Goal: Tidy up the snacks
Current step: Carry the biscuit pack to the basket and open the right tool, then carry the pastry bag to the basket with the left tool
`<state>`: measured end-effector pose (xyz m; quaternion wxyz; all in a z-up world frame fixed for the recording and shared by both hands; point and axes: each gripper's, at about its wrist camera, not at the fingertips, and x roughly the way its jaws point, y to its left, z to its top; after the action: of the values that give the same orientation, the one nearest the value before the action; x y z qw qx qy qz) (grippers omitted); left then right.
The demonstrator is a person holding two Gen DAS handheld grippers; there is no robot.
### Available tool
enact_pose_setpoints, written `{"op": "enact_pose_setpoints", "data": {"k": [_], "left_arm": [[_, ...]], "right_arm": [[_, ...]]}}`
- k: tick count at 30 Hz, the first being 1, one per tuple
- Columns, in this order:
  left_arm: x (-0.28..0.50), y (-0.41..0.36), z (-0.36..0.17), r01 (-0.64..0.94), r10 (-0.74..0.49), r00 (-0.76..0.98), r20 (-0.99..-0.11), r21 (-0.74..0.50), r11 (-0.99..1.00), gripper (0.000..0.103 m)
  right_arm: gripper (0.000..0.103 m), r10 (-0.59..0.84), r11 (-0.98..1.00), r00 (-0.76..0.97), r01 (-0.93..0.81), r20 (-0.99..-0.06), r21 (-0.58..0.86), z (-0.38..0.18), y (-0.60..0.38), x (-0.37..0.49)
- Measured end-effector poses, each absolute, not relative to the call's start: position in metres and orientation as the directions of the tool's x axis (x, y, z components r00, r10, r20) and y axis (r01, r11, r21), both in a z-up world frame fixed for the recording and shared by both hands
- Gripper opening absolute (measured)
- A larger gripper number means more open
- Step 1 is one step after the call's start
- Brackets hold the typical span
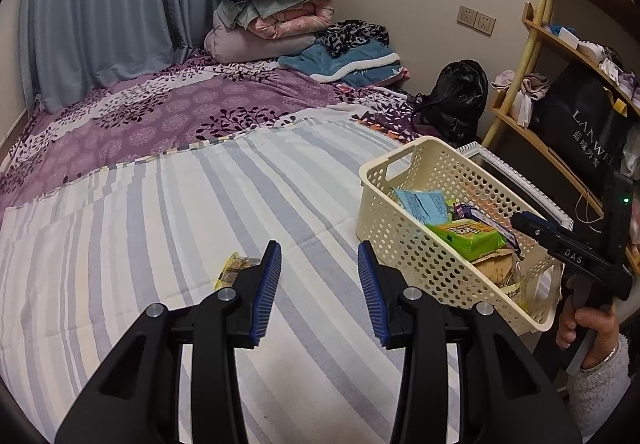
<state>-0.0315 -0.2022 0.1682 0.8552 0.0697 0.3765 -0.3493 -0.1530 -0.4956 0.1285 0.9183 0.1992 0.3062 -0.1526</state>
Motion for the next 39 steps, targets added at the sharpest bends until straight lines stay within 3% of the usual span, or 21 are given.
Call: {"op": "enact_pose_setpoints", "data": {"k": [1, 3, 6, 9, 17, 21, 32, 39], "left_arm": [[-0.028, -0.201, 0.164, 0.643, -0.540, 0.465, -0.701, -0.152, 0.751, 0.042], [-0.018, -0.197, 0.151, 0.615, -0.515, 0.457, -0.725, -0.160, 0.772, 0.055], [-0.007, -0.193, 0.134, 0.588, -0.481, 0.448, -0.753, -0.157, 0.793, 0.065], [0.003, -0.195, 0.116, 0.585, -0.453, 0.436, -0.777, -0.138, 0.799, 0.069], [0.033, -0.207, 0.069, 0.584, -0.402, 0.375, -0.835, -0.124, 0.803, 0.069], [0.044, -0.215, 0.057, 0.596, -0.381, 0.381, -0.842, -0.092, 0.798, 0.083], [0.070, -0.234, 0.022, 0.645, -0.356, 0.342, -0.870, -0.058, 0.762, 0.082], [0.073, -0.229, 0.022, 0.633, -0.359, 0.357, -0.863, -0.059, 0.772, 0.055]], "right_arm": [[0.071, -0.168, 0.873, 0.768, 0.407, -0.619, 0.268, 0.129, -0.495, -0.154], [0.072, -0.179, 0.877, 0.768, 0.408, -0.615, 0.254, 0.130, -0.492, -0.154], [0.072, -0.174, 0.881, 0.772, 0.400, -0.611, 0.254, 0.132, -0.489, -0.152], [0.072, -0.170, 0.883, 0.776, 0.394, -0.608, 0.256, 0.133, -0.486, -0.151], [0.074, -0.161, 0.888, 0.776, 0.383, -0.610, 0.254, 0.135, -0.480, -0.148], [0.079, -0.165, 0.888, 0.775, 0.385, -0.610, 0.250, 0.136, -0.480, -0.148], [0.081, -0.177, 0.883, 0.764, 0.401, -0.620, 0.242, 0.138, -0.477, -0.147], [0.081, -0.173, 0.884, 0.763, 0.400, -0.623, 0.244, 0.138, -0.477, -0.140]]}}
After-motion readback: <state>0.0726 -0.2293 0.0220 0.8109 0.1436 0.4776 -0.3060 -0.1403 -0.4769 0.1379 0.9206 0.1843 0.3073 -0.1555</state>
